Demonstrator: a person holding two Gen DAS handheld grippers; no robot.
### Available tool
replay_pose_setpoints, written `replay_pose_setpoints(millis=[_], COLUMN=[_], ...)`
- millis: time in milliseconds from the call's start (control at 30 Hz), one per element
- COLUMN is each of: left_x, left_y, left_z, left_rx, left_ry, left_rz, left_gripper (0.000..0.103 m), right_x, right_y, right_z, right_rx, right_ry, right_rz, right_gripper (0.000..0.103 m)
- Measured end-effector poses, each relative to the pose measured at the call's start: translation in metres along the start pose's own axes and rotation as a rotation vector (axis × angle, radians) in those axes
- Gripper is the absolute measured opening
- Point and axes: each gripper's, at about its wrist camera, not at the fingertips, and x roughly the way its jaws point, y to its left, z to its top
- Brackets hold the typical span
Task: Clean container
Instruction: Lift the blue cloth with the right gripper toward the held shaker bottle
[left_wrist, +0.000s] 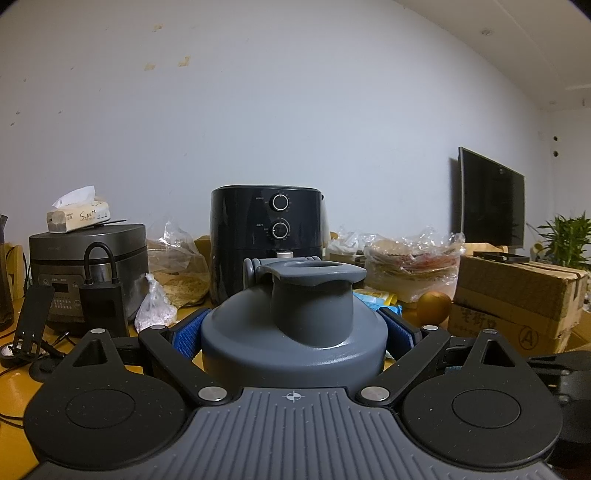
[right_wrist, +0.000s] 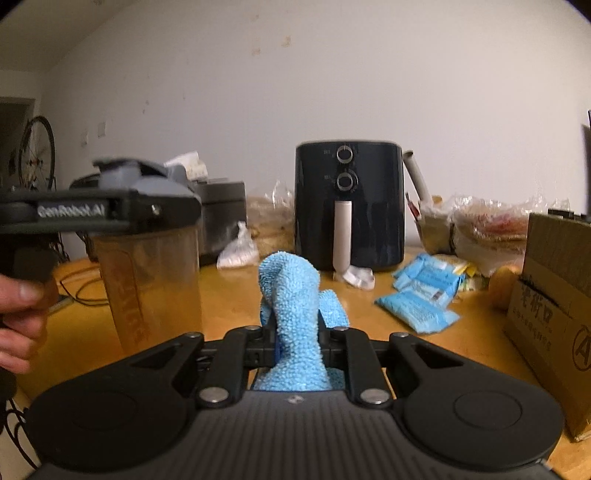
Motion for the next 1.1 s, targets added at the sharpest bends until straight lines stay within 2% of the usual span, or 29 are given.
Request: replay_pose_setpoints(millis=[333, 800, 1100], left_x=[-0.001, 0.003, 0.007], left_y=[0.001, 0.015, 0.028], left_z=[0.0, -0.004, -0.008], left_rx=[0.005, 0.024, 0.037], left_ry=[-0.008, -0.025, -0.04], left_rz=[-0.01, -0.139, -0.258], left_gripper=[0.095, 0.095, 0.095], right_x=[-0.006, -0.01, -0.013], right_y=[-0.002, -0.007, -0.008], right_z=[-0.001, -0.008, -0.012], right_rx=[0.002, 0.027, 0.033], right_ry=[-0.01, 0.013, 0.024], right_rz=[0.022, 0.089, 0.129], right_gripper=[0.008, 0.008, 0.008])
